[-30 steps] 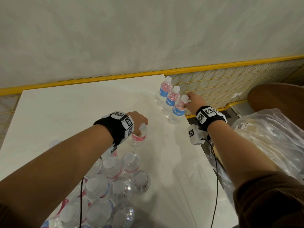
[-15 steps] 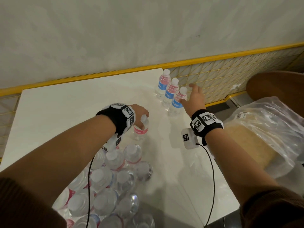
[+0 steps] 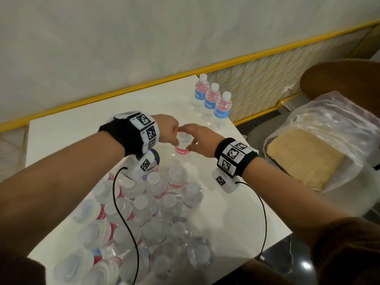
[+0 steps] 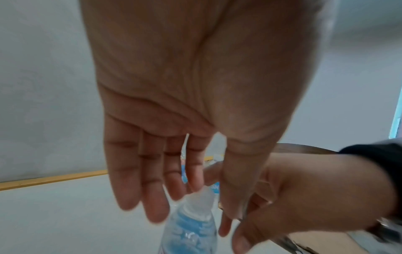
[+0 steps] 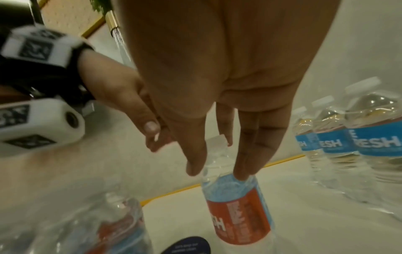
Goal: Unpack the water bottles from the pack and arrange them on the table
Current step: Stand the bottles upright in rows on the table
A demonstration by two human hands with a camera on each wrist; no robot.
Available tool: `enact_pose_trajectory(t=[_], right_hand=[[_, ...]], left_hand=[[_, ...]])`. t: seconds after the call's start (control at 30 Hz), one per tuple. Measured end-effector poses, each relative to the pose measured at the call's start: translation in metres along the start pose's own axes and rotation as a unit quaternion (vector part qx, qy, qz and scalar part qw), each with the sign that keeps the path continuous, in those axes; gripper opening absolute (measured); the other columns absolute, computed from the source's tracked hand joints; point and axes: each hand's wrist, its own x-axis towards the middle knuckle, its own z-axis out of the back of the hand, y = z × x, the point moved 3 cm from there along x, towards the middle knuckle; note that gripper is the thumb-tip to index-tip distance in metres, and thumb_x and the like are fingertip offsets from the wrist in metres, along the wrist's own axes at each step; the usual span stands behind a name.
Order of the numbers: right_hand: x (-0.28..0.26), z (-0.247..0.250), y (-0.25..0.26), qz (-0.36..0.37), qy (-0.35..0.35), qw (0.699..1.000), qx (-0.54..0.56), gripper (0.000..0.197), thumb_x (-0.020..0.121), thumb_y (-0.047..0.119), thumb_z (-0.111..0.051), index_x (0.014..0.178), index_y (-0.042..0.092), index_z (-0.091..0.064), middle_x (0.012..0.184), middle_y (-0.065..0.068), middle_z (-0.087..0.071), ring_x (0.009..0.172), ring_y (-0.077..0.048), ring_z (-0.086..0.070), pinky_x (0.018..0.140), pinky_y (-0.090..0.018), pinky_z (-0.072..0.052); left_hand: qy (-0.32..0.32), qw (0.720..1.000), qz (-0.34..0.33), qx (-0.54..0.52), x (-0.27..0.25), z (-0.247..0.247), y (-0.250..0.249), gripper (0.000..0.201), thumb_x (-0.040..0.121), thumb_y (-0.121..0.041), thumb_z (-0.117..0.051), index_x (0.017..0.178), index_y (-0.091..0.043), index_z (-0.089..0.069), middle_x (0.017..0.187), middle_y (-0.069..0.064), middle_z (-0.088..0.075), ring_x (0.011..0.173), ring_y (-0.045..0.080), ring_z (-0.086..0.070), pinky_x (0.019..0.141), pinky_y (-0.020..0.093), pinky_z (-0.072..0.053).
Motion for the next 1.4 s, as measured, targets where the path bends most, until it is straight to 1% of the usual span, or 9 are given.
enact_pose_trajectory(t=[0.17, 0.43, 0.6, 0.77, 0.93, 1.07, 1.2, 1.33, 1.4], right_hand=[[0.006, 0.002, 0.009, -0.069, -0.027, 0.996, -0.058, 0.045, 0.086, 0.016, -0.064, 0.129, 0.014, -0.052, 0.117, -0.014, -0.053, 0.108, -0.03, -0.053, 0.091, -0.035, -0.041], [-0.035, 0.009, -0.011, -0.213, -0.108, 0.967, -0.085, 0.036, 0.087, 0.028, -0.062, 0.118, 0.008, -0.058, 0.114, -0.013, -0.063, 0.11, -0.031, -0.055, 0.083, -0.029, -0.038], [-0.055, 0.027, -0.033, -0.303, -0.112, 0.941, -0.095, 0.037, 0.09, 0.023, -0.06, 0.122, 0.004, -0.056, 0.12, -0.017, -0.06, 0.114, -0.033, -0.053, 0.09, -0.035, -0.042], [-0.049, 0.053, -0.066, -0.356, -0.097, 0.922, -0.115, 0.028, 0.089, 0.018, -0.058, 0.113, 0.004, -0.057, 0.116, -0.019, -0.061, 0.11, -0.035, -0.055, 0.078, -0.033, -0.042], [-0.033, 0.071, -0.093, -0.365, -0.094, 0.919, -0.111, 0.01, 0.088, 0.014, -0.052, 0.097, 0.015, -0.055, 0.117, -0.02, -0.06, 0.108, -0.035, -0.056, 0.072, -0.03, -0.034], [-0.022, 0.078, -0.105, -0.347, -0.113, 0.923, -0.12, 0.022, 0.087, 0.013, -0.054, 0.106, 0.006, -0.06, 0.113, -0.021, -0.062, 0.107, -0.036, -0.057, 0.074, -0.031, -0.04], [-0.014, 0.084, -0.115, -0.338, -0.117, 0.927, -0.116, 0.009, 0.087, 0.012, -0.051, 0.08, 0.018, -0.05, 0.103, -0.019, -0.061, 0.104, -0.035, -0.057, 0.071, -0.028, -0.033], [-0.011, 0.091, -0.122, -0.342, -0.126, 0.927, -0.089, 0.037, 0.086, 0.018, -0.061, 0.122, 0.014, -0.056, 0.122, -0.016, -0.06, 0.112, -0.033, -0.055, 0.085, -0.034, -0.045], [-0.007, 0.1, -0.122, -0.352, -0.144, 0.923, -0.06, 0.052, 0.083, 0.028, -0.067, 0.13, 0.015, -0.049, 0.128, -0.012, -0.056, 0.115, -0.031, -0.054, 0.09, -0.035, -0.045]], left_hand=[[-0.002, 0.997, -0.069, -0.018, -0.024, -0.021, -0.004, 0.042, 0.085, -0.037, -0.065, 0.118, -0.013, -0.054, 0.113, 0.005, -0.059, 0.088, 0.016, -0.047, 0.076, 0.025, -0.034], [0.079, 0.986, -0.141, 0.044, -0.041, -0.051, -0.018, 0.062, 0.085, -0.039, -0.066, 0.139, -0.021, -0.043, 0.136, 0.003, -0.05, 0.122, 0.022, -0.049, 0.094, 0.026, -0.038], [0.096, 0.979, -0.15, 0.094, -0.036, -0.064, -0.015, 0.07, 0.085, -0.037, -0.067, 0.145, -0.024, -0.034, 0.147, 0.001, -0.04, 0.133, 0.023, -0.04, 0.107, 0.033, -0.035], [0.091, 0.982, -0.154, 0.064, -0.033, -0.066, -0.01, 0.066, 0.089, -0.029, -0.063, 0.147, -0.021, -0.032, 0.151, 0.002, -0.034, 0.138, 0.02, -0.033, 0.105, 0.022, -0.026], [0.068, 0.988, -0.136, 0.042, -0.027, -0.066, -0.012, 0.062, 0.089, -0.026, -0.064, 0.144, -0.021, -0.038, 0.145, 0.005, -0.043, 0.133, 0.023, -0.042, 0.106, 0.031, -0.035], [0.085, 0.986, -0.137, 0.05, -0.022, -0.069, -0.009, 0.067, 0.089, -0.03, -0.063, 0.147, -0.022, -0.031, 0.15, 0.001, -0.037, 0.137, 0.019, -0.037, 0.108, 0.026, -0.03], [0.087, 0.987, -0.125, 0.056, -0.018, -0.065, -0.01, 0.063, 0.091, -0.029, -0.061, 0.146, -0.021, -0.033, 0.149, 0.004, -0.039, 0.136, 0.021, -0.038, 0.108, 0.027, -0.03], [0.083, 0.988, -0.125, 0.041, -0.014, -0.064, -0.015, 0.063, 0.096, -0.026, -0.054, 0.15, -0.015, -0.024, 0.155, 0.004, -0.029, 0.141, 0.018, -0.03, 0.105, 0.018, -0.02], [0.083, 0.99, -0.113, 0.026, -0.014, -0.062, -0.014, 0.062, 0.093, -0.025, -0.058, 0.148, -0.016, -0.03, 0.151, 0.006, -0.035, 0.138, 0.02, -0.035, 0.107, 0.023, -0.027]])
